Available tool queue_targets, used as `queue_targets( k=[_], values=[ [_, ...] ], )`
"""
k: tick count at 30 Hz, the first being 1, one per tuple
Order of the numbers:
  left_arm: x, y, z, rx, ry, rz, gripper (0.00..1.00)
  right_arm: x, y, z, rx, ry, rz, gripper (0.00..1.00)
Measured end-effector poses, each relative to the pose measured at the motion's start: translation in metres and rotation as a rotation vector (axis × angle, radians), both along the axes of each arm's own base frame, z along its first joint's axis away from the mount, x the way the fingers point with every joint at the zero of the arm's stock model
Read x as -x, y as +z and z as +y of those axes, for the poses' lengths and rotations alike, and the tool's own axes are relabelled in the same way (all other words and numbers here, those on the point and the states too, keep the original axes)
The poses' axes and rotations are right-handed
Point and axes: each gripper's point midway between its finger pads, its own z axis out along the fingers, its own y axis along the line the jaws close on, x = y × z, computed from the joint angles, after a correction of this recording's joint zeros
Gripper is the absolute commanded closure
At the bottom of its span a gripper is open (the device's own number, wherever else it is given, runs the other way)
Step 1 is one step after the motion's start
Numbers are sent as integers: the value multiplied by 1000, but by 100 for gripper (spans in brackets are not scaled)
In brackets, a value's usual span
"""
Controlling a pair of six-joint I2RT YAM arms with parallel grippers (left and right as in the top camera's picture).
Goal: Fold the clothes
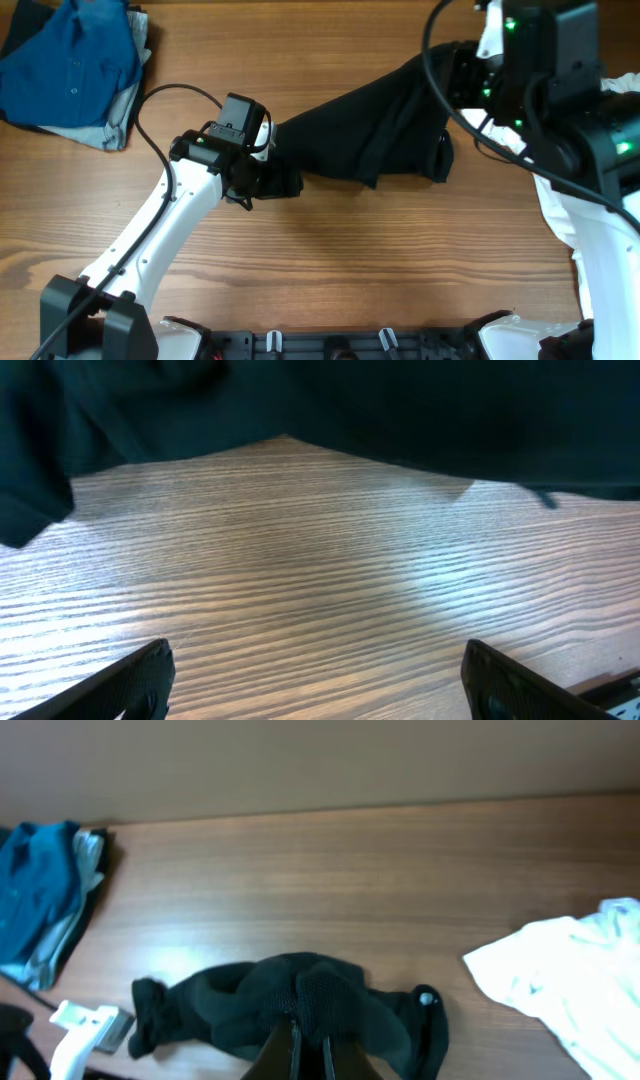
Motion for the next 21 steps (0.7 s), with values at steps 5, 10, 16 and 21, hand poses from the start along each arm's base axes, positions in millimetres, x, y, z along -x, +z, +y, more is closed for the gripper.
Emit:
queue_targets(
  k=[5,10,16,21],
  values=[
    [0,0,0,0,0,0,10,1,24,-17,-12,-48,-55,95],
    [0,0,0,0,0,0,10,7,58,-24,-31,-68,-147,95],
    [-1,0,0,2,0,-6,16,24,96,-28,-54,-47,-252,96],
    [-9,3,-3,15,0,-39,9,34,104,-18,-79,27,-270,95]
  ],
)
